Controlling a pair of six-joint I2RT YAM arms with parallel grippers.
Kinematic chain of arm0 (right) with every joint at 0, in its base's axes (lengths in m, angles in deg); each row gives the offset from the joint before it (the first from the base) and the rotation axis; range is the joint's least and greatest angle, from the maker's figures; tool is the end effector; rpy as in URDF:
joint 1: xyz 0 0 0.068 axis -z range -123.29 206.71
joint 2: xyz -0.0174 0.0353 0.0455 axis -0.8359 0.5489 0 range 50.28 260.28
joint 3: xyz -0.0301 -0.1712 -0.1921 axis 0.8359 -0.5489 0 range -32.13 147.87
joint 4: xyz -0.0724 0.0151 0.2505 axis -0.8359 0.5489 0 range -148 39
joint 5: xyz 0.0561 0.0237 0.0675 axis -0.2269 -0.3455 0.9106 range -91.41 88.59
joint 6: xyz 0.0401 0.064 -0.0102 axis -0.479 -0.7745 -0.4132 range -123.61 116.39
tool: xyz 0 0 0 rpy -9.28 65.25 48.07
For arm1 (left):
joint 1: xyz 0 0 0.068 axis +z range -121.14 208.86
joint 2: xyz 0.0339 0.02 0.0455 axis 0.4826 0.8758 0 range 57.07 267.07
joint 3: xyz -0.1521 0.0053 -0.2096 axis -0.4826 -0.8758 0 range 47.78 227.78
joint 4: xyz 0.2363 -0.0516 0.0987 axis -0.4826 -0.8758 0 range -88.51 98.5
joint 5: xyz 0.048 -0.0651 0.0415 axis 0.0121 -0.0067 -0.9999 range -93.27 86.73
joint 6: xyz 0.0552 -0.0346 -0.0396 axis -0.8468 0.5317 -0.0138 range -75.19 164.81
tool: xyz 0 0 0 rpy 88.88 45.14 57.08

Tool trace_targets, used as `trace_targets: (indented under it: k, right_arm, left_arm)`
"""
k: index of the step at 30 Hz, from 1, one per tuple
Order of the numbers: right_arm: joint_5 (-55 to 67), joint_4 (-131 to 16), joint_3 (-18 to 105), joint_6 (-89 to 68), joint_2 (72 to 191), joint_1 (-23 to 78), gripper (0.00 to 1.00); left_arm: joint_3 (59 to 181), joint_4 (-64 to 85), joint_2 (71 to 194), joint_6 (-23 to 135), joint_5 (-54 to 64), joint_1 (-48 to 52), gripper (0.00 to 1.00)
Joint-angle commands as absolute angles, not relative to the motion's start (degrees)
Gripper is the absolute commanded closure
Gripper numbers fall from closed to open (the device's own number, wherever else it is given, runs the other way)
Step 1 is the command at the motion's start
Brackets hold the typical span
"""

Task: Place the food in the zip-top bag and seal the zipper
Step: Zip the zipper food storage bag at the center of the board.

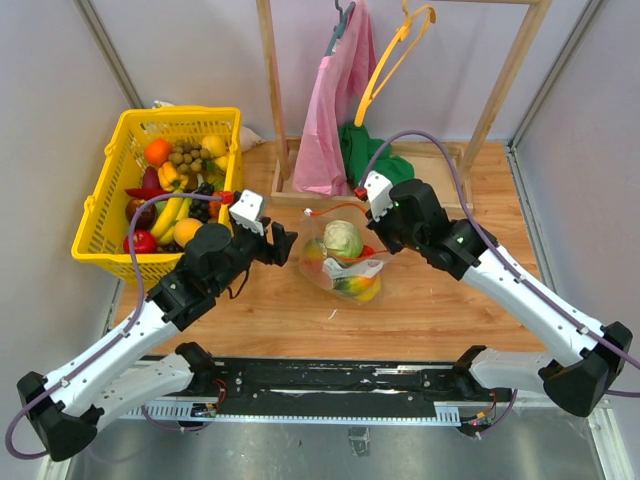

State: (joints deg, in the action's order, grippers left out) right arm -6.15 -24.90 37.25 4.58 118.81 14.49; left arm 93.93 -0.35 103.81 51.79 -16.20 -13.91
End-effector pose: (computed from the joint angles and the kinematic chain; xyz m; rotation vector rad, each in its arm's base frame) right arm 0.2179 0.1905 0.3358 -0.8680 1.9590 0.2611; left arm 0.1783 -0.1450 0.3304 0.3764 1.7108 -0.4423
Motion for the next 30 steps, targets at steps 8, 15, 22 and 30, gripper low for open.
trace_targets:
  k: [8,15,22,30]
  right_arm:
    - [-6.7,-23.4,39.9,7.2,115.9,15.1,0.99]
    - [-5.1,-24.1,39.1,7.5,115.2,15.1,0.99]
    - [-4.9,-24.2,38.9,7.6,114.9,15.1,0.99]
    - [-5.3,-24.8,38.6,7.6,115.3,15.1,0.99]
  left_arm:
    - [84.1,18.6,105.3,39.3,14.6,-1.6,0.16]
    - [82.9,25.1,111.8,30.2,33.4,4.2,0.18]
    - [88.2,19.7,119.5,23.0,47.1,4.5,0.22]
    - [87.8,21.1,121.5,21.8,54.2,4.5,0.4]
